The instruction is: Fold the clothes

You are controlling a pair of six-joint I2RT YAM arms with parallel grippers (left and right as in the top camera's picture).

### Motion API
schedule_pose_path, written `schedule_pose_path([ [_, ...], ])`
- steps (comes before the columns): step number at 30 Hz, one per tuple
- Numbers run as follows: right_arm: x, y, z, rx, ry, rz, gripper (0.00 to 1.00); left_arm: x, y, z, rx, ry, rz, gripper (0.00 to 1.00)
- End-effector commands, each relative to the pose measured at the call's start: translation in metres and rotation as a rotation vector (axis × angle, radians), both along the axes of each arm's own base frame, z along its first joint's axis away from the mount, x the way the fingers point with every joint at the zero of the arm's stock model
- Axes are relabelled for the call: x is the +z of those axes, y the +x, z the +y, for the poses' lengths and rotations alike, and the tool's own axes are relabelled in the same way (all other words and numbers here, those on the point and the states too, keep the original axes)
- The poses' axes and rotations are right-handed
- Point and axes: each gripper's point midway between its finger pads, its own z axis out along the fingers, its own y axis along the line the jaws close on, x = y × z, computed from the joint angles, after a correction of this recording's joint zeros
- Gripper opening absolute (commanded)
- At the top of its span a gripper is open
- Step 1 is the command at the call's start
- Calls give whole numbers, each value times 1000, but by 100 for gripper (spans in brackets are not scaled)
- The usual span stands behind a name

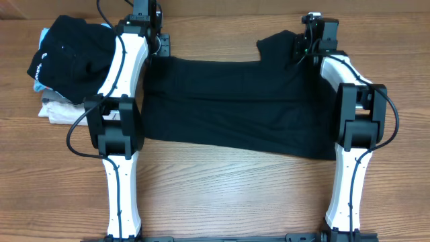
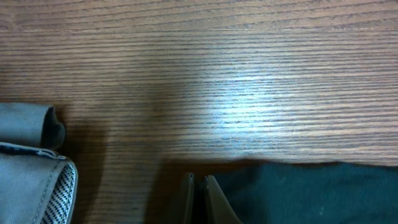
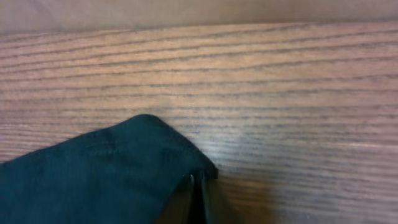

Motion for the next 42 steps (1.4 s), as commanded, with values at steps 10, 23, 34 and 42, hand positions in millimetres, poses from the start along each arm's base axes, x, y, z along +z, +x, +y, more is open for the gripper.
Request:
schedule_pose_path([
  [10,94,-4,-4,-26,7,140,4,26,5,-9,-17,3,-54,4],
  [23,135,-67,-26,-47,77,337,4,54,16,17,27,-1,-118,4],
  [34,154,-129,-43,-39,327,513,4,96,1,30,47,-2,-134,4],
  [42,144,-174,-51,-97,375,703,4,79,-45,30,43,1,64,4],
])
